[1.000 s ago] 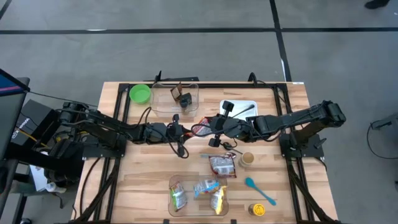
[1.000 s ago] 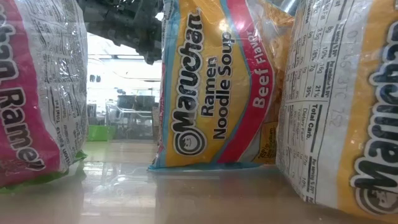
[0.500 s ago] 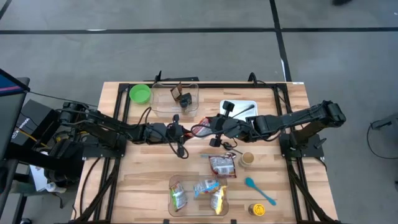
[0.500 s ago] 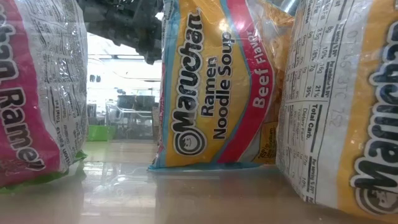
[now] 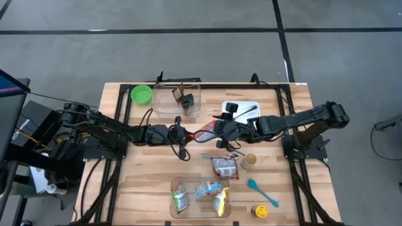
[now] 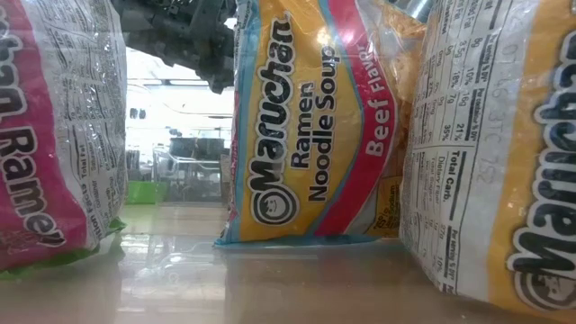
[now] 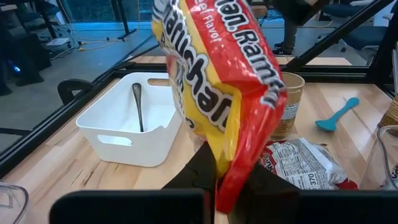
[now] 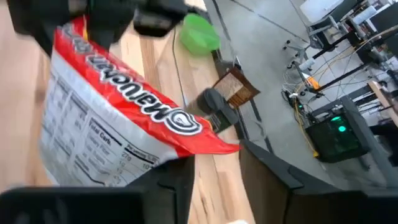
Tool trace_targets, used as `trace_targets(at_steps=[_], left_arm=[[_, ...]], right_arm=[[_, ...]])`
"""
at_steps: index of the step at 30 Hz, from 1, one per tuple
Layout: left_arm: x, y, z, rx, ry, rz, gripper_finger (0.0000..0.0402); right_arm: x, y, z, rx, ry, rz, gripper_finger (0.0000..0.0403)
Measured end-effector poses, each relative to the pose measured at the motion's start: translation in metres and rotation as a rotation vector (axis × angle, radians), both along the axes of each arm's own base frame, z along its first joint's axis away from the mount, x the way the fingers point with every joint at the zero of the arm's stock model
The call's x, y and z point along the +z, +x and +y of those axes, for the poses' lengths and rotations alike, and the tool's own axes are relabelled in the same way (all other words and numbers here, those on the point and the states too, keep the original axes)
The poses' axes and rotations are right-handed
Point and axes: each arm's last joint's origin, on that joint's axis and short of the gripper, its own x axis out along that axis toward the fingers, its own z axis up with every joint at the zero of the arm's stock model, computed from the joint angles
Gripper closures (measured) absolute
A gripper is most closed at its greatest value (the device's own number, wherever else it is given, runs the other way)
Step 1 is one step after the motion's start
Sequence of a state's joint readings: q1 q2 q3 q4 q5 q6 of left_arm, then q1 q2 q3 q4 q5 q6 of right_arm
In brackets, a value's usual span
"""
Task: Pick & Place Food Item
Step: Put the orange noodle pack into the bottom transparent bin
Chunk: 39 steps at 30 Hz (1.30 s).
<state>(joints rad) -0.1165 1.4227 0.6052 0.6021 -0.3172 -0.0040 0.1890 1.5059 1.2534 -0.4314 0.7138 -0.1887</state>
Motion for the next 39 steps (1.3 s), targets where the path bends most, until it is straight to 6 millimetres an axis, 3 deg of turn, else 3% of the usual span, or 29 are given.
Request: trace_targets(at_steps=[20,32,39], left_arm=[[0.001,0.0,0.002,0.05,0.009,-0.012,0.04],[0.001,0.0,0.002,0.053,0.01,-0.01,0.0398],[0.001,0.0,0.002,0.053,0.01,-0.009,0.0398]], right_arm=[[-0.006,-0.019,0.018,0.063,-0.014,0.149,0.028],[-0.018,-0.035,0.014,-0.041,0.039,0.28,0.028],[-0.022,-0.047,0.008,-0.185,0.016,0.319,0.0288]])
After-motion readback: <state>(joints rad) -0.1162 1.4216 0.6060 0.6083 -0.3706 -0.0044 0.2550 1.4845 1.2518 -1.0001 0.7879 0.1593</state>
